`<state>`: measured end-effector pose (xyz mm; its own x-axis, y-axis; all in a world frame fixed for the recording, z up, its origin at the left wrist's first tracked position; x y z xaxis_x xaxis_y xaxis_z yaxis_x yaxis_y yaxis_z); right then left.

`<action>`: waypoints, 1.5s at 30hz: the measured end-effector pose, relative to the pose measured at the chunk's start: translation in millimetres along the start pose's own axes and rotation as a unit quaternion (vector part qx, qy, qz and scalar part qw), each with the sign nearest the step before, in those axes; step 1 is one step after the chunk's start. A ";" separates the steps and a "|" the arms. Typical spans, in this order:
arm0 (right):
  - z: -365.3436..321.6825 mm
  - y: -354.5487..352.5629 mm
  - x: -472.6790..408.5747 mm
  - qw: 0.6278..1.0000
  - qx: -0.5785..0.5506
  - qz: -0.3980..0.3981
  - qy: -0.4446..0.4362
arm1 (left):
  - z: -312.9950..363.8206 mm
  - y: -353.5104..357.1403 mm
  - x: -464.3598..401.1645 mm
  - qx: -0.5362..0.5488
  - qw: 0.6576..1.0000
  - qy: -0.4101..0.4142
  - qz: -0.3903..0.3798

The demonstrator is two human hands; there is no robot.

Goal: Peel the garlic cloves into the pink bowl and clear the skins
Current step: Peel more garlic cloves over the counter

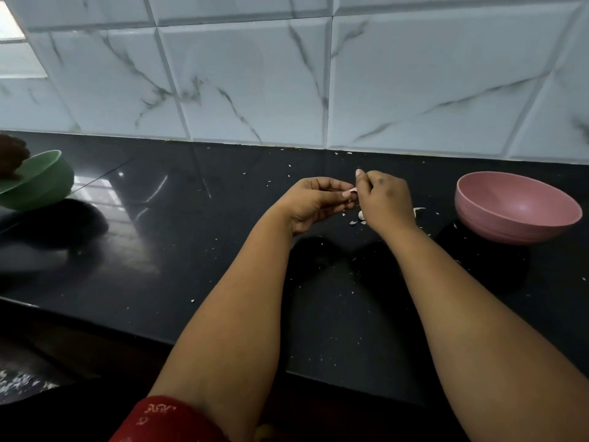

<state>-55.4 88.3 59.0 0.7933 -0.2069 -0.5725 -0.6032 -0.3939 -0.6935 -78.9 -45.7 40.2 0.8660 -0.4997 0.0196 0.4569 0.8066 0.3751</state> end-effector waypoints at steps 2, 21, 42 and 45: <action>2.4 -0.9 -1.5 1.000 0.002 0.006 0.006 | -1.5 -1.3 -3.5 -0.013 1.000 -0.001 -0.003; 16.0 -0.9 -4.2 0.997 -0.050 -0.033 0.043 | 9.2 -14.5 -7.1 -0.044 0.994 0.074 0.060; 8.4 27.9 6.7 0.891 -0.414 -0.091 0.162 | 10.3 -17.8 -13.5 -0.172 0.969 0.138 0.116; 9.4 28.7 6.0 0.894 -0.407 -0.087 0.166 | 11.4 -17.9 -14.0 -0.201 0.959 0.149 0.130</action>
<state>-68.7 84.2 31.6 0.9317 -0.2801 -0.2311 -0.3158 -0.9392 -0.1347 -101.5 -56.7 43.8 0.9539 -0.2004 -0.2234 0.2065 0.9784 0.0043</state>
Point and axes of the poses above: each hand's wrist, its own x-axis away from the middle knuckle, its own y-axis out of the palm, z = x × y, the point moved 5 cm from there along -x, towards the middle knuckle, and after that the axes turned 10 degrees about x, right-handed, at the moved point
